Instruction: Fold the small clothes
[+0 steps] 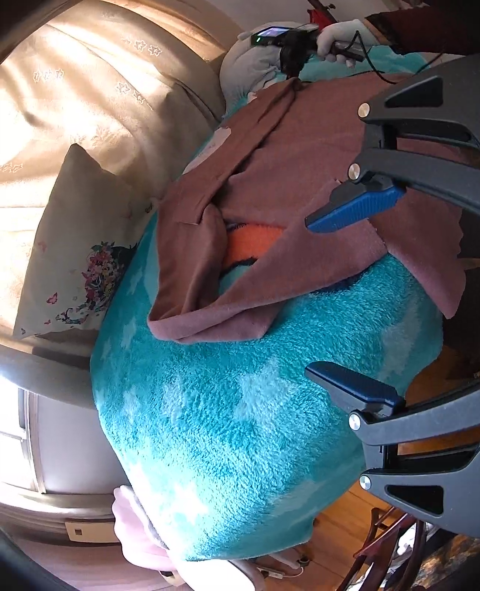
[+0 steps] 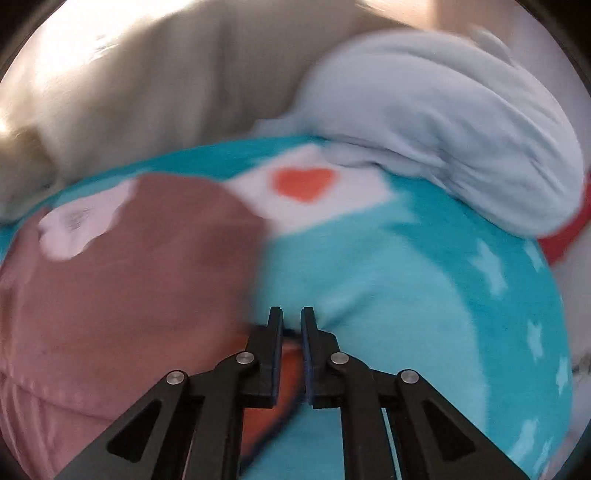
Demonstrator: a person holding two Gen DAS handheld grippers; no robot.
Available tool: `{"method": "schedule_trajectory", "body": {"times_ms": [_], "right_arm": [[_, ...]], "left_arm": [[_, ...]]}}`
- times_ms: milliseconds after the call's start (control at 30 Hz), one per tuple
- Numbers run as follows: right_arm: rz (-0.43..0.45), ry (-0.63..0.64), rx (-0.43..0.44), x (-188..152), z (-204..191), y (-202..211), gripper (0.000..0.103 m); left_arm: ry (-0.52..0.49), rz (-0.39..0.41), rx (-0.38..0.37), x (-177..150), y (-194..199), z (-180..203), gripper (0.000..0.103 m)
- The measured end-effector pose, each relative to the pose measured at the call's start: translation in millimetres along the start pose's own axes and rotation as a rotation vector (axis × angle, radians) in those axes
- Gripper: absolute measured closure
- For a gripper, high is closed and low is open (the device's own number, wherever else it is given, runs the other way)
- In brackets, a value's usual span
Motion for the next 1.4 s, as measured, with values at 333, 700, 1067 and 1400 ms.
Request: {"method": "schedule_trajectory", "body": {"times_ms": [333,700,1067,1400], "right_arm": [[0.059,0.200,0.544,-33.1,-155.7,106.2,0.050],[-0.027,0.885,0.895,-208.7,-385.5,193.9,0.050],[0.067,1.122,0.736,-252.6,-415.7,162.5,0.099],[0.204,0.711,0.934,-94.9,-382.3,254.3,0.099]], "left_arm": [[0.112,0.045,0.084,9.2,14.3,-40.5,0.030],[0.230,0.100,0.170,9.2,44.2,-113.8,0.029],[0.274,0.092,0.167,2.0,42.3,-138.9,0.029],[0.222,0.076,0.115,10.8,35.9,-108.7,0.029]]}}
Point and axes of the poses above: each gripper's, at about its wrist camera, not at the fingertips, and y roughly against the way its jaws point, z to its right, x to its top, the point moved 9 cm from there along -y, roughly the way its jaws point, and after that the axes turned 3 degrees about z, right-handed, at the moved point
